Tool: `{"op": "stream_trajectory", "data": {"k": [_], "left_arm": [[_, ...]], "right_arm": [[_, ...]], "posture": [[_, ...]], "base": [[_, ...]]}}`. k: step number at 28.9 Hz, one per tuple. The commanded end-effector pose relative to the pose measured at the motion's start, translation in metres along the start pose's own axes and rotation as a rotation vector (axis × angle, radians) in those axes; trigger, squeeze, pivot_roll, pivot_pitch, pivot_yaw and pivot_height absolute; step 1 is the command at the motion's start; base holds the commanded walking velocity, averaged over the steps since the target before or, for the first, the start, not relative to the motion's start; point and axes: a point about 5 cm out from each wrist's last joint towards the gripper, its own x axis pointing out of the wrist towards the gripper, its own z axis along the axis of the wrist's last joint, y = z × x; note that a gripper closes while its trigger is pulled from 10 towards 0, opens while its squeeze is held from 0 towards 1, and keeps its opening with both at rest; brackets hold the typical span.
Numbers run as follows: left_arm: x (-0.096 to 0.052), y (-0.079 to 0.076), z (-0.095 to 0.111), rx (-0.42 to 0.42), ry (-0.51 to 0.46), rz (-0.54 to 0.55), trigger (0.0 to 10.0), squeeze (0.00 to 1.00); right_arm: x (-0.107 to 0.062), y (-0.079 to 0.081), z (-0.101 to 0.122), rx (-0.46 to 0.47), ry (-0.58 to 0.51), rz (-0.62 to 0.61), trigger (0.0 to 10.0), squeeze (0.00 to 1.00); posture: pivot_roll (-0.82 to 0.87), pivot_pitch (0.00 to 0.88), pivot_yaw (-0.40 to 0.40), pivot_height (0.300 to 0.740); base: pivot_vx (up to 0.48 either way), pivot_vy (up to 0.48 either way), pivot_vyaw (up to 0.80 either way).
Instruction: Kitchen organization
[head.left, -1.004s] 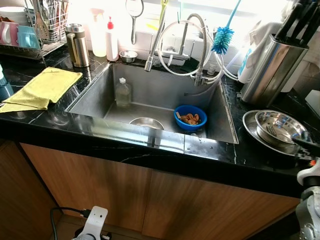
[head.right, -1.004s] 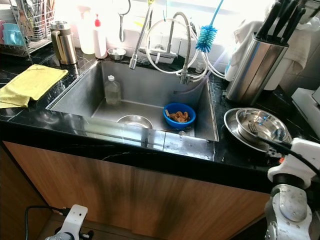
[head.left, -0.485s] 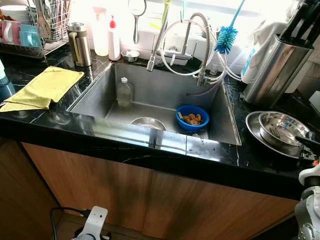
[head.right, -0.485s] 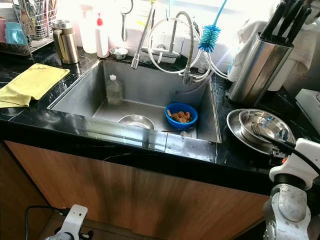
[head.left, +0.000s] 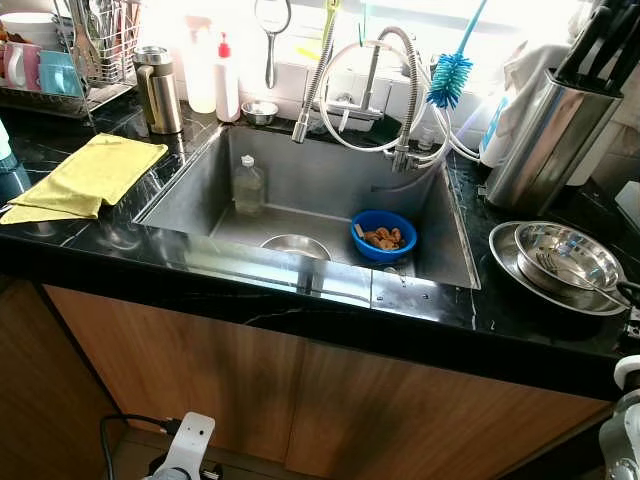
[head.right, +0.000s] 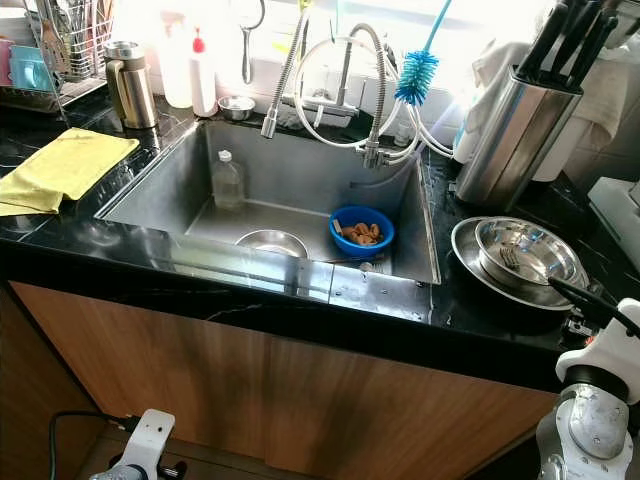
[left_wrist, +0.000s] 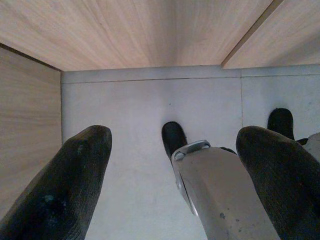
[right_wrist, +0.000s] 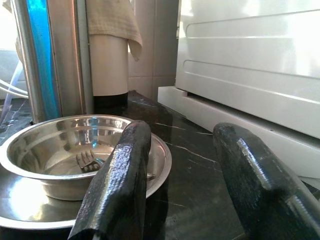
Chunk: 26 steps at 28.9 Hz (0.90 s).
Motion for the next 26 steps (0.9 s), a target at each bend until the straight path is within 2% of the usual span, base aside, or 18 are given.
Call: {"op": "stream_trajectory", "data": {"k": [1,11,12,17,18,19,26], "left_arm": [[0.000,-0.002,0.000,0.012,0.008,-0.009,10.0,0.00],[0.000,-0.003,0.000,0.010,0.006,-0.008,10.0,0.00],[0.000,-0.003,0.000,0.009,0.006,-0.008,10.0,0.00],[0.000,-0.003,0.000,0.007,0.005,-0.007,10.0,0.00],[0.000,-0.003,0.000,0.007,0.006,-0.007,10.0,0.00],[0.000,-0.003,0.000,0.007,0.006,-0.008,10.0,0.00],[0.000,-0.003,0.000,0.008,0.005,-0.009,10.0,0.00]], "right_arm": [[0.002,-0.003,-0.002,0.017,0.023,-0.018,10.0,0.00],[0.005,0.008,-0.002,0.038,0.025,0.059,10.0,0.00],[0.005,0.009,-0.002,0.043,0.024,0.063,10.0,1.00],[0.007,0.011,0.000,0.041,0.016,0.066,10.0,1.00],[0.007,0.011,0.000,0.038,0.015,0.067,10.0,0.04],[0.007,0.011,-0.001,0.034,0.017,0.066,10.0,0.00],[0.006,0.011,-0.007,0.035,0.042,0.069,10.0,0.00]], "posture": [[0.13,0.000,-0.138,0.736],[0.13,0.000,-0.139,0.736],[0.13,0.000,-0.140,0.736],[0.13,0.000,-0.140,0.736],[0.13,0.000,-0.140,0.736],[0.13,0.000,-0.140,0.736],[0.13,0.000,-0.140,0.736]], "base": [[0.000,0.000,0.00],[0.000,0.000,0.00],[0.000,0.000,0.00],[0.000,0.000,0.00],[0.000,0.000,0.00],[0.000,0.000,0.00],[0.000,0.000,0.00]]}}
